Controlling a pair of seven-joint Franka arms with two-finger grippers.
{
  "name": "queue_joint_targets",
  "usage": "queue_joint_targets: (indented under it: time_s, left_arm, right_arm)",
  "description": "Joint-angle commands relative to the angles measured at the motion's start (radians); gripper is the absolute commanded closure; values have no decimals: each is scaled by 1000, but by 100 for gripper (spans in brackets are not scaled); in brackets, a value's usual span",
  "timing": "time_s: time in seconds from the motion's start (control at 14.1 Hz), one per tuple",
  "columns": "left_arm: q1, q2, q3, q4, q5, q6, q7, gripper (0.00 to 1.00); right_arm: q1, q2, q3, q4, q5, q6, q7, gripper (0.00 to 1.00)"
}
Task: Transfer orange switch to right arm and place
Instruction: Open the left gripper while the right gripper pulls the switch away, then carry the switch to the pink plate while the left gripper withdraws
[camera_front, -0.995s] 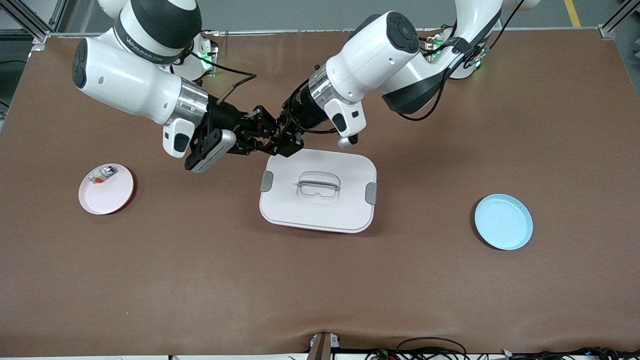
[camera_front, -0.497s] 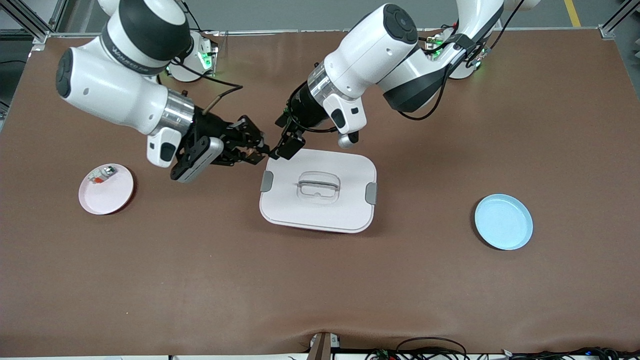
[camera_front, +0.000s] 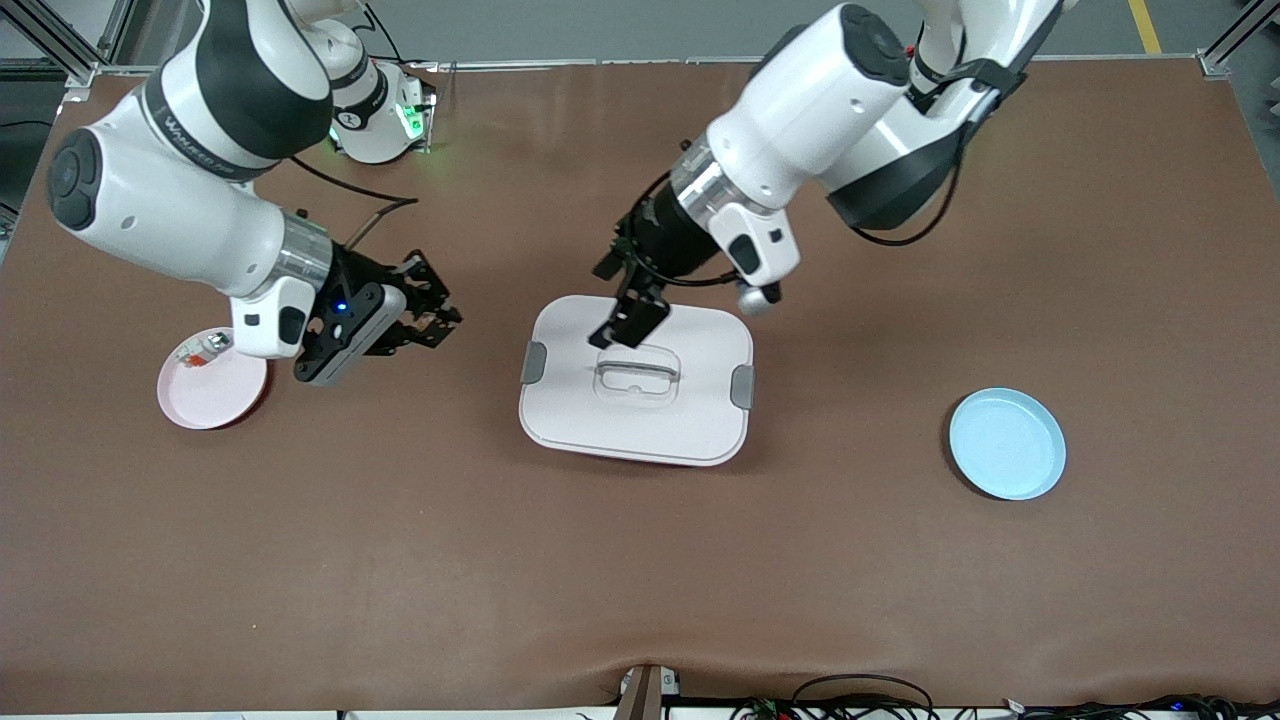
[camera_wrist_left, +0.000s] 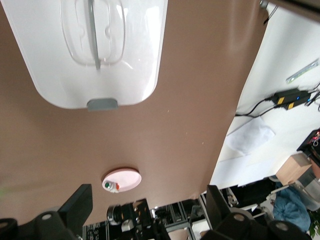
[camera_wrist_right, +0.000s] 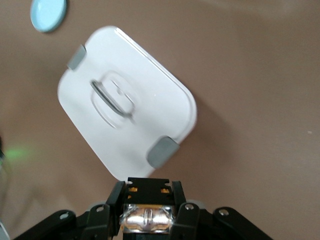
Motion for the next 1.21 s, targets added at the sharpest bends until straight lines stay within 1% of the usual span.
queue_joint_targets:
  time_s: [0.0,0.07,0.21,0.36,0.57,0.78,0.85,0.99,1.14]
  left_arm:
    - [37,-75,-5,-48,17,-113,76,0]
    - [58,-100,-6,-77,17,-134,109,0]
    - [72,-144,-6,-134,15,-138,120,0]
    - [106,-192,-6,-203,15,-139,188,0]
    - [150,-285,-8,-333,11,-139,309,0]
    - [204,-347,-8,-410,4,-142,381,0]
    - [213,-358,-8,-427,4,-155,413,0]
    - [264,-394,-8,-462,4,-193,520,0]
    - [307,-430,-6,-484,4,-243,622,0]
  right_arm:
    - [-59,-1,11,0,-125,-46,-138,100]
    - [-73,-1,11,-4,-174,-53,-184,100]
    - [-104,-1,11,-25,-260,-51,-282,100]
    - [-139,-1,11,-59,-343,-42,-390,100]
    - [-191,-4,11,-95,-411,-27,-526,100]
    - [-200,-8,11,-154,-543,30,-562,100]
    - [-210,-11,11,-180,-557,60,-591,100]
    - [-271,-15,12,-239,-557,142,-675,100]
    - [-332,-16,12,-293,-557,194,-750,100]
